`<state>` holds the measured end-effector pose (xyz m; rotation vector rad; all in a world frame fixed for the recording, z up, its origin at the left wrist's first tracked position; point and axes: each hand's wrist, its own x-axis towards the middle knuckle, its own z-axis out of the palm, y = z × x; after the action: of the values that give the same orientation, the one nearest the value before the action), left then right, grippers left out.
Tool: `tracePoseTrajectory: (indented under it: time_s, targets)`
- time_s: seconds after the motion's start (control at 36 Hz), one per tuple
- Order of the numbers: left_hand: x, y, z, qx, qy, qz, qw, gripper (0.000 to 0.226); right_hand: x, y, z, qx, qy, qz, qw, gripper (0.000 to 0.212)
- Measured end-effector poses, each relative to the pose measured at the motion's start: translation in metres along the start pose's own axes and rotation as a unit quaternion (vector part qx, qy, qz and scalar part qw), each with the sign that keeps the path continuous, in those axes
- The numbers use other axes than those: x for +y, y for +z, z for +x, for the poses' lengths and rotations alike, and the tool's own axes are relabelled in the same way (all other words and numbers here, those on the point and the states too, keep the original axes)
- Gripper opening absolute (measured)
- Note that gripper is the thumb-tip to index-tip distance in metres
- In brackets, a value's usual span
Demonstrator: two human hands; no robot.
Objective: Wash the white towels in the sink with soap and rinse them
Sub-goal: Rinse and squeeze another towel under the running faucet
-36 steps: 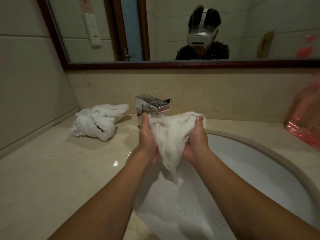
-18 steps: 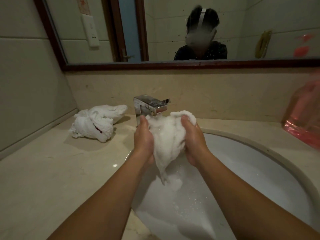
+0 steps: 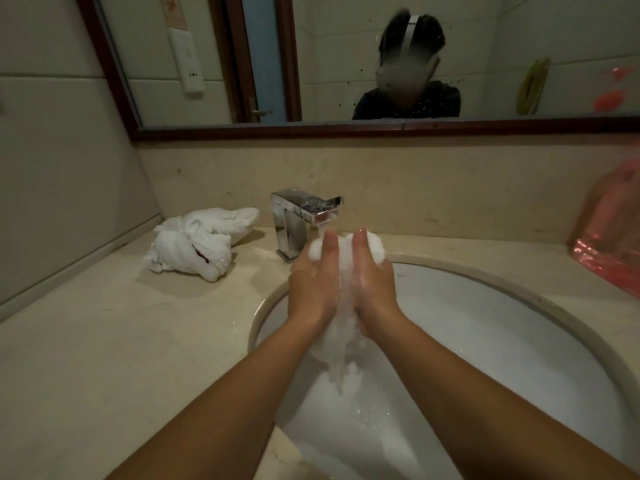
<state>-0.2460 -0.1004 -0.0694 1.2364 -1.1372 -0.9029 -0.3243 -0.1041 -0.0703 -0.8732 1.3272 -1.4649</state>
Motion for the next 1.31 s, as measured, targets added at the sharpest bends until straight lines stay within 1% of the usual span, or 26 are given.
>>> tracePoseTrajectory:
  time_s: [0.03,0.08,0.14,0.19,0.25,0.31,0.39,0.44,0.5,0.58,0.61,0.64,0.69,0.72,0.75,0.78,0.83,0.89,0.94,1.0,1.08,1.14,1.17,1.22,1.31]
  targets:
    - [0.000,0.000,0.000,0.008,0.006,0.014,1.000,0.042,0.000,0.001,-0.002,0.019,-0.009,-0.002,1.000,0.061]
    - [0.000,0.000,0.000,0.014,0.015,0.048,0.999,0.047,0.002,0.001,-0.001,0.056,-0.032,-0.014,0.998,0.058]
    - [0.000,0.001,0.002,0.028,0.025,0.068,0.997,0.054,0.000,-0.002,0.000,0.077,-0.046,-0.042,0.995,0.046]
    - [-0.003,0.002,0.003,0.034,0.039,0.085,0.995,0.060,-0.002,-0.004,0.002,0.082,-0.058,-0.064,0.993,0.036]
    - [-0.002,0.003,0.004,0.035,0.053,0.092,0.994,0.059,-0.005,-0.004,0.004,0.093,-0.081,-0.095,0.988,0.035]
    - [0.002,0.002,0.004,0.042,0.053,0.097,0.993,0.057,-0.008,-0.004,0.005,0.100,-0.080,-0.107,0.986,0.032]
    - [0.005,0.001,0.006,0.054,0.046,0.117,0.991,0.059,-0.010,-0.006,0.004,0.083,-0.085,-0.116,0.986,0.031]
    - [0.006,0.001,0.006,0.064,0.031,0.115,0.991,0.063,-0.012,-0.006,0.003,0.073,-0.072,-0.107,0.989,0.030]
    - [0.010,0.000,0.007,0.074,0.008,0.074,0.995,0.062,-0.017,-0.007,0.001,0.057,-0.063,-0.085,0.993,0.029]
    - [0.008,-0.004,0.017,0.070,-0.048,-0.030,0.996,0.067,-0.018,-0.011,0.003,0.023,-0.038,-0.001,0.999,0.029]
    - [0.007,-0.007,0.019,0.061,-0.079,-0.066,0.993,0.076,-0.014,-0.011,0.007,0.011,-0.022,0.033,0.999,0.032]
    - [0.000,-0.008,0.023,0.047,-0.111,-0.104,0.987,0.092,-0.011,-0.011,0.010,0.002,0.000,0.065,0.998,0.039]
    - [-0.034,-0.011,0.045,0.019,-0.177,-0.188,0.966,0.128,0.007,-0.012,0.030,-0.017,0.049,0.121,0.991,0.065]
    - [-0.044,-0.012,0.051,0.006,-0.205,-0.227,0.952,0.137,0.019,-0.014,0.044,-0.027,0.074,0.150,0.985,0.078]
    - [-0.039,-0.013,0.047,-0.007,-0.223,-0.254,0.941,0.136,0.024,-0.017,0.051,-0.035,0.098,0.176,0.979,0.086]
    - [-0.023,-0.014,0.036,-0.017,-0.225,-0.269,0.936,0.126,0.021,-0.019,0.049,-0.039,0.113,0.191,0.974,0.087]
    - [0.010,-0.017,0.015,-0.025,-0.210,-0.309,0.927,0.099,0.002,-0.023,0.029,-0.035,0.127,0.216,0.967,0.074]
    - [0.018,-0.016,0.009,-0.044,-0.189,-0.335,0.922,0.086,-0.004,-0.028,0.026,-0.023,0.138,0.253,0.957,0.061]
    - [0.021,-0.011,0.003,-0.063,-0.165,-0.329,0.927,0.076,-0.006,-0.030,0.023,0.001,0.132,0.293,0.947,0.055]
    - [0.025,-0.008,-0.003,-0.087,-0.162,-0.316,0.931,0.077,-0.007,-0.030,0.019,0.022,0.124,0.333,0.934,0.049]
    - [0.021,-0.005,-0.004,-0.137,-0.184,-0.303,0.925,0.093,-0.008,-0.027,0.013,0.041,0.124,0.367,0.921,0.044]
    - [0.019,-0.006,-0.002,-0.168,-0.193,-0.295,0.921,0.105,-0.006,-0.023,0.012,0.047,0.126,0.379,0.916,0.046]
    - [0.015,-0.005,0.000,-0.170,-0.199,-0.293,0.920,0.106,-0.006,-0.022,0.012,0.052,0.125,0.384,0.913,0.047]
    - [0.011,-0.006,0.004,-0.167,-0.210,-0.293,0.918,0.102,-0.006,-0.022,0.013,0.062,0.116,0.386,0.913,0.047]
    - [0.011,-0.006,0.007,-0.137,-0.210,-0.295,0.922,0.093,-0.008,-0.023,0.015,0.060,0.092,0.384,0.917,0.043]
